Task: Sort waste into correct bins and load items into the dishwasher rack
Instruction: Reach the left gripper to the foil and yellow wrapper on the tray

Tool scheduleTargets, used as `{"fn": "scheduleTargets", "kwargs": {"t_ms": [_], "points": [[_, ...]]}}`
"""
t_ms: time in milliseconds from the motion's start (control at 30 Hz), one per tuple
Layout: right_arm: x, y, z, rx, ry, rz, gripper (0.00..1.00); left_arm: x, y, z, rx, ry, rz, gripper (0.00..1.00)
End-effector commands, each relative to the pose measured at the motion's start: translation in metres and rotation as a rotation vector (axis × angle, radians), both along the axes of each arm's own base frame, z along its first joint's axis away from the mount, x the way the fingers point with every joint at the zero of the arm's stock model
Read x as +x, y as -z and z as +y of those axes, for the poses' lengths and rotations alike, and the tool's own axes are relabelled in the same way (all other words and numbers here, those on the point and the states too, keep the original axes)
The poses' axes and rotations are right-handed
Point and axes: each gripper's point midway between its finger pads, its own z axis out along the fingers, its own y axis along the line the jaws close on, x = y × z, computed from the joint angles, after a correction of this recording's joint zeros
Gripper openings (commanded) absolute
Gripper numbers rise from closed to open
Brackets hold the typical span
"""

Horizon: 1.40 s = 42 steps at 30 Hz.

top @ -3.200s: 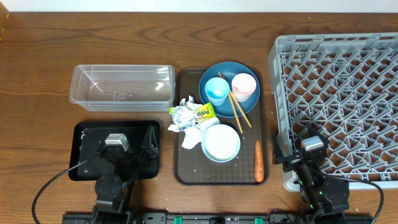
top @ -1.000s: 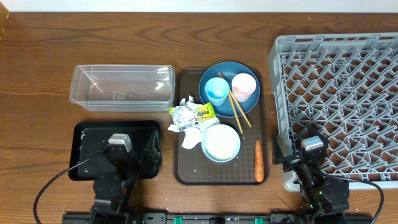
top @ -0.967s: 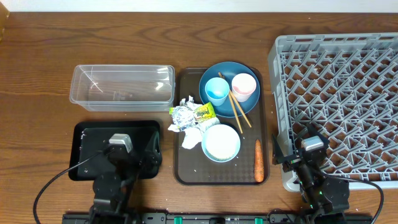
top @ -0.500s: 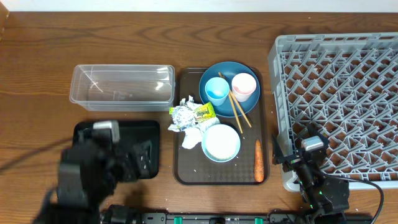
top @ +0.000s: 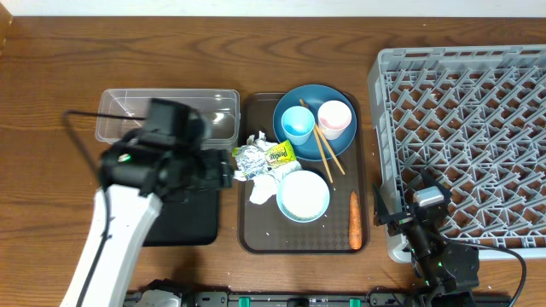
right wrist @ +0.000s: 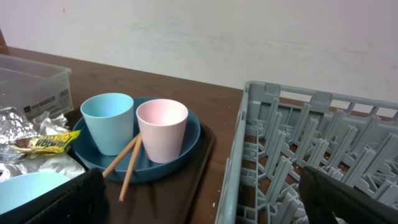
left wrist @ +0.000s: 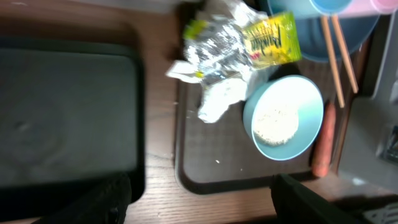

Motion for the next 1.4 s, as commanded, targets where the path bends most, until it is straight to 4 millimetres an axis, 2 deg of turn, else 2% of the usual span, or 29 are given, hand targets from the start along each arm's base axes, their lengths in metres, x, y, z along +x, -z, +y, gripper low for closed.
{"fn": "scheduleTargets", "kwargs": {"t_ms": [0, 133, 267, 433, 633, 833, 1067, 1267, 1367], "points": [[0.0, 0.001, -0.001, 0.012, 0.005, 0.004, 0.99, -0.006, 0.025, -0.021, 0.026, 0.086, 0.055, 0.75], [0.0, 0.001, -0.001, 0.012, 0.005, 0.004, 0.99, 0.002, 0.051, -0.024, 0.157, 0.119, 0.032, 0.75], [0.0, 0.001, -0.001, 0.012, 0.005, 0.004, 0.99, 0.009, 0.066, -0.033, 0.19, 0.15, 0.0, 0.76], [0.0, 0.001, -0.001, 0.012, 0.005, 0.004, 0.99, 0.023, 0.086, -0.026, 0.264, 0.135, -0.044, 0.76], [0.0, 0.001, -0.001, 0.012, 0.005, 0.004, 0.99, 0.033, 0.121, -0.031, 0.236, 0.103, -0.101, 0.76], [0.0, 0.001, -0.001, 0.012, 0.005, 0.004, 0.99, 0.052, 0.122, -0.04, 0.195, 0.09, -0.198, 0.76], [0.0, 0.001, -0.001, 0.012, 0.005, 0.004, 0.99, 0.061, 0.125, -0.044, 0.185, 0.087, -0.221, 0.76], [0.0, 0.001, -0.001, 0.012, 0.005, 0.004, 0.99, 0.068, 0.145, -0.047, 0.195, 0.09, -0.199, 0.76], [0.0, 0.001, -0.001, 0.012, 0.005, 0.004, 0.99, 0.074, 0.147, -0.049, 0.195, 0.083, -0.217, 0.76]]}}
